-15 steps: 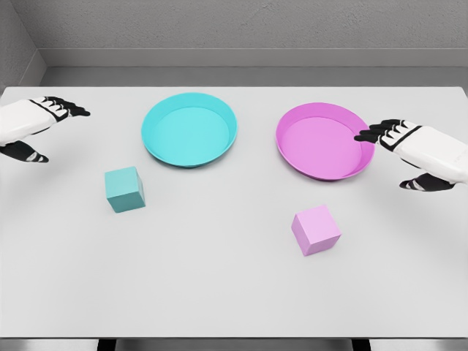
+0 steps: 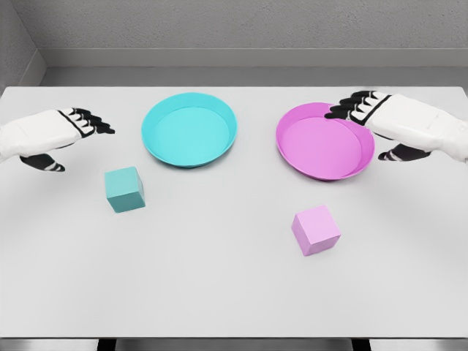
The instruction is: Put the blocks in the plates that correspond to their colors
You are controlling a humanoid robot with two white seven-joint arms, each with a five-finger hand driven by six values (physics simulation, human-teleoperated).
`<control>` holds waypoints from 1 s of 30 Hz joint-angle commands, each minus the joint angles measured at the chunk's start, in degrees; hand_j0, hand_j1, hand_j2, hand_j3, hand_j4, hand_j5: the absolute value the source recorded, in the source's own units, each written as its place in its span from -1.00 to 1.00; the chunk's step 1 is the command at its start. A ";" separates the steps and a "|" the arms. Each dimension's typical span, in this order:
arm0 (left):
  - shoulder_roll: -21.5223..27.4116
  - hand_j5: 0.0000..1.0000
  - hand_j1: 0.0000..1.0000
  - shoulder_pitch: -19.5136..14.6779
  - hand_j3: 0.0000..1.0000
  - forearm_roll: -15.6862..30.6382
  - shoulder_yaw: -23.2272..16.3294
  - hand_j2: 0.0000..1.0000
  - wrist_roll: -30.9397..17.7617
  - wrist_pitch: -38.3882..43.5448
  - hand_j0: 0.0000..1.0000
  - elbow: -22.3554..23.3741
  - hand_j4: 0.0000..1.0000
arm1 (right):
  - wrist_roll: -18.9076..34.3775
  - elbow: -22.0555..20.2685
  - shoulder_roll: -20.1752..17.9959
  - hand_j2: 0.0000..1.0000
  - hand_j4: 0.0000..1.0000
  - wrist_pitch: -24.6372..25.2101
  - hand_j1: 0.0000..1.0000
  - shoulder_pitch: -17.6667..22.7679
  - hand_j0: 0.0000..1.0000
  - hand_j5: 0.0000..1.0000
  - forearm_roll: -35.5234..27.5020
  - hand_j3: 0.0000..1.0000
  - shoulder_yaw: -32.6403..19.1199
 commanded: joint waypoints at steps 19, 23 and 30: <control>-1.12 1.00 1.00 -7.03 1.00 -7.36 -15.33 1.00 -0.07 0.08 1.00 -4.84 1.00 | 13.10 -0.07 4.00 1.00 1.00 -11.56 1.00 -1.32 1.00 1.00 -0.04 1.00 9.30; -1.12 1.00 1.00 -7.03 1.00 -8.94 -15.85 1.00 -0.07 0.08 1.00 -5.98 1.00 | 14.94 -0.07 4.00 1.00 1.00 -13.23 1.00 -1.32 1.00 1.00 -0.13 1.00 9.74; -1.12 1.00 1.00 -7.03 1.00 -9.03 -17.43 1.00 -0.07 0.08 1.00 -8.36 1.00 | 15.12 0.02 5.23 1.00 1.00 -12.71 1.00 -2.46 1.00 1.00 -0.13 1.00 11.59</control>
